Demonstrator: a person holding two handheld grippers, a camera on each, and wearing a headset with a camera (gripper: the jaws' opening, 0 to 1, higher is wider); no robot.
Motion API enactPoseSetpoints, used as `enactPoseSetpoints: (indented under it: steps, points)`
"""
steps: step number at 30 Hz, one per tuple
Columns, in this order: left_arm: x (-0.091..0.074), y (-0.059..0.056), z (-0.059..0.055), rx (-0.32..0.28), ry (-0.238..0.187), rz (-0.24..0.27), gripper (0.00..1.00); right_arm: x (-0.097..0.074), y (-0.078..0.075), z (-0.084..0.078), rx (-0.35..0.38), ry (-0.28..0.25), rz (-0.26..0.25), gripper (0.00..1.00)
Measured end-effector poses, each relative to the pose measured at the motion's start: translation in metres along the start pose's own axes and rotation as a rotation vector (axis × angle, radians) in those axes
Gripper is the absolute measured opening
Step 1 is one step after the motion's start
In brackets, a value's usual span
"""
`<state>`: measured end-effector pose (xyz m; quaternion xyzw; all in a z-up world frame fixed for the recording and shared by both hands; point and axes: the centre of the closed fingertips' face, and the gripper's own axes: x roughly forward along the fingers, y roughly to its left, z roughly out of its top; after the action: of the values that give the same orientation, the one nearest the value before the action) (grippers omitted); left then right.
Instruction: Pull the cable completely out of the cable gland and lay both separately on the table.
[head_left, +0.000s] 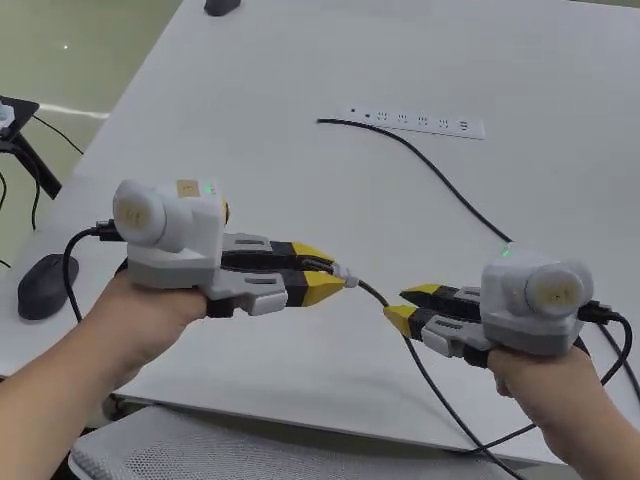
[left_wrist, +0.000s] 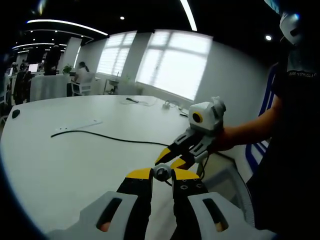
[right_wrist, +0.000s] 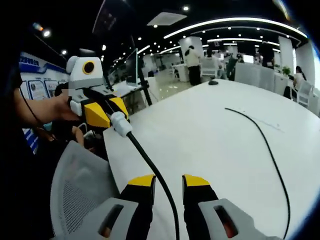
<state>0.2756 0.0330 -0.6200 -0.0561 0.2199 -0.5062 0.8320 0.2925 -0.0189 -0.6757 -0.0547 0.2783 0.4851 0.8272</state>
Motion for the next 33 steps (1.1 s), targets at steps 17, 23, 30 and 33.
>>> enactPoseSetpoints:
  steps: [17, 23, 30, 33]
  points:
    - [-0.001, -0.002, -0.002, -0.004, 0.011, -0.005, 0.15, 0.02, 0.041, 0.026, -0.369, 0.046, 0.089, 0.11]
    - [-0.001, 0.0, -0.002, -0.002, 0.014, -0.006, 0.15, 0.021, 0.042, 0.024, -0.375, 0.05, 0.105, 0.01]
    - [0.0, 0.0, 0.0, -0.002, 0.008, -0.003, 0.15, 0.02, 0.038, 0.023, -0.358, 0.051, 0.094, 0.0]
    - [0.0, 0.0, 0.001, -0.001, 0.003, -0.001, 0.15, 0.019, 0.035, 0.021, -0.349, 0.056, 0.081, 0.0]
